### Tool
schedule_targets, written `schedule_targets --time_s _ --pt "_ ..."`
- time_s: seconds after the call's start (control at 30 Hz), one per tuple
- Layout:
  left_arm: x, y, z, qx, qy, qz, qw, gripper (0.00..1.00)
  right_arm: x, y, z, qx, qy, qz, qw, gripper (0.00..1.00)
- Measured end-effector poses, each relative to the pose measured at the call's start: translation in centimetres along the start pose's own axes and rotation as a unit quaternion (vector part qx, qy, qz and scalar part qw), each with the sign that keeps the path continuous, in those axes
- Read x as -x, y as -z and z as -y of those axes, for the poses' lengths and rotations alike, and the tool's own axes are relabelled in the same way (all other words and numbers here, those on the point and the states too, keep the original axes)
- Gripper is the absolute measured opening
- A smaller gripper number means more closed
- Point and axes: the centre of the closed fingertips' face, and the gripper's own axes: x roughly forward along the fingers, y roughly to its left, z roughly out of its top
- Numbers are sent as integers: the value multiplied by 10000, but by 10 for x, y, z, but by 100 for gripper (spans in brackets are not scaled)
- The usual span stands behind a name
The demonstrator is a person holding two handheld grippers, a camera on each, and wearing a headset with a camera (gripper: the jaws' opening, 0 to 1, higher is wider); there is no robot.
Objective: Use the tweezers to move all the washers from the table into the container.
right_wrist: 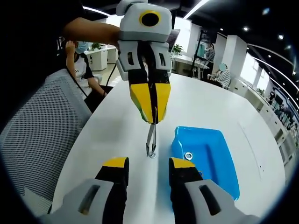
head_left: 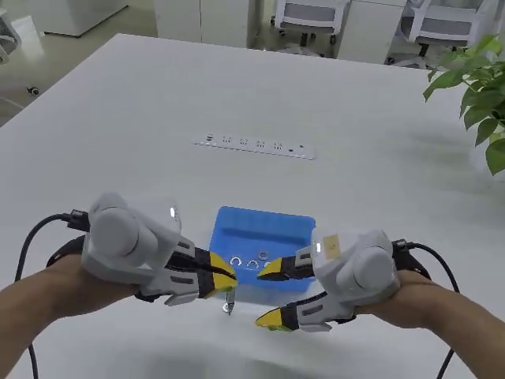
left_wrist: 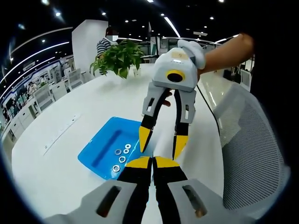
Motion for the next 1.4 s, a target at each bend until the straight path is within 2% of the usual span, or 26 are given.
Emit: schedule_targets --time_s 0.7,0.87,1.07,1.4 --pt "2 0 0 -33 54 -84 9999 5 -33 -12 2 337 -480 -79 9982 17" --pt "0 -1 1 -68 79 -92 9999 5 -34 -13 1 352 -533 -105 9979 10" --pt "-3 -2 2 -106 112 -115 9998 5 -36 -11 0 416 -532 -169 9976 10" --pt "-4 -3 3 -192 93 -164 9996 6 -34 -10 1 262 -481 -163 9984 8"
